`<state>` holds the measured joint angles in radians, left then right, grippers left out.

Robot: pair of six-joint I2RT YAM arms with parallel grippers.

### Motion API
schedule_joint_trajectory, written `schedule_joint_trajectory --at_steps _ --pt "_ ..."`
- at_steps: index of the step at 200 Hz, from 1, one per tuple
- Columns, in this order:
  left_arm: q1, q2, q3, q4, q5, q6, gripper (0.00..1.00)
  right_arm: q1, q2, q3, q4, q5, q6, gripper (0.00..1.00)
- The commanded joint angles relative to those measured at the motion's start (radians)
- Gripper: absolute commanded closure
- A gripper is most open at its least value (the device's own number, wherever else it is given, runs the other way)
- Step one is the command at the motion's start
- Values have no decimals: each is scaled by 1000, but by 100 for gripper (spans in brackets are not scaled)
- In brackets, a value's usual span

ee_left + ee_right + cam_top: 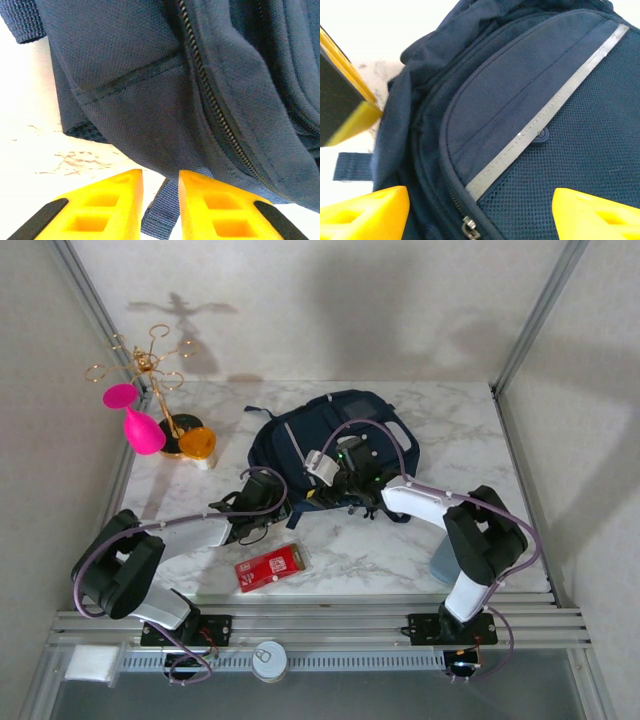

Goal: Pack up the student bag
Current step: Unzip the student bag at the center of the table.

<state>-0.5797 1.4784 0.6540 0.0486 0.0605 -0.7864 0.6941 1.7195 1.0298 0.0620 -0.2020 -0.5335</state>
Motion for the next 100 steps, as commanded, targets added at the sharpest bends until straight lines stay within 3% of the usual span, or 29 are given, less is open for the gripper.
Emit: schedule_joint_trajectory --at_steps 1,42,65,100 --pt "9 2 -4 36 27 -11 76 23 35 26 56 67 -151 24" --pt "10 -52 15 7 46 -16 76 41 101 52 133 137 -251 24" --pt "11 -101 53 -60 12 -17 74 46 103 37 219 190 -279 33" --pt "35 -136 141 -130 -31 -10 72 31 18 -9 307 160 -263 66"
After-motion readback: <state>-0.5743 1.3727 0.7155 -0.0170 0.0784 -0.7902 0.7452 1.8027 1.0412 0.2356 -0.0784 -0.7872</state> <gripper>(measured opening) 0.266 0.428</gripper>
